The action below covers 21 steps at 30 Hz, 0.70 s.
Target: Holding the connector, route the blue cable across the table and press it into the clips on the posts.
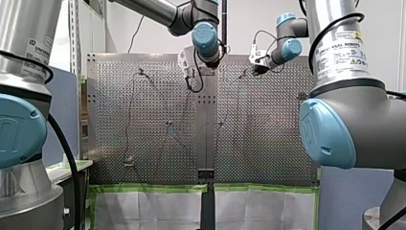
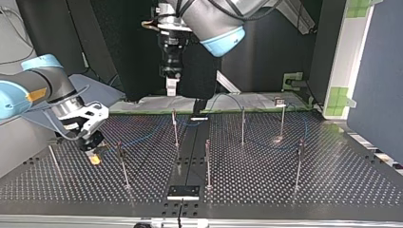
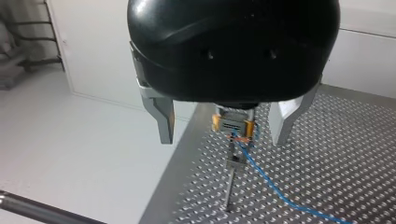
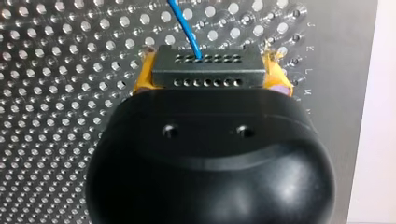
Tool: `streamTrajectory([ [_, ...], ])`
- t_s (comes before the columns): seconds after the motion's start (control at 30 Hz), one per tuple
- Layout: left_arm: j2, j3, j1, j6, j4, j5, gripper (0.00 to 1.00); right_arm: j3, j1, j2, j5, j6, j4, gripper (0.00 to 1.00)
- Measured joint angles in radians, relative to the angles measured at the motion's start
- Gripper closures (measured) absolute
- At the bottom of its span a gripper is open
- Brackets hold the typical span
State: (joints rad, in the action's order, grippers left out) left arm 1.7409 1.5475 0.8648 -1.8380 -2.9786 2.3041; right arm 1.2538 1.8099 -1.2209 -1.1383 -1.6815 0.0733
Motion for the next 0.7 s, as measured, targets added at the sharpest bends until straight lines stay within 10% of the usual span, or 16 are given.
streamTrajectory([
  [0.7, -0.15, 0.201, -0.022, 0.0, 0.201, -0.001, 0.0, 0.0, 0.021, 0.0, 0.001, -0.003, 0.002, 1.0],
])
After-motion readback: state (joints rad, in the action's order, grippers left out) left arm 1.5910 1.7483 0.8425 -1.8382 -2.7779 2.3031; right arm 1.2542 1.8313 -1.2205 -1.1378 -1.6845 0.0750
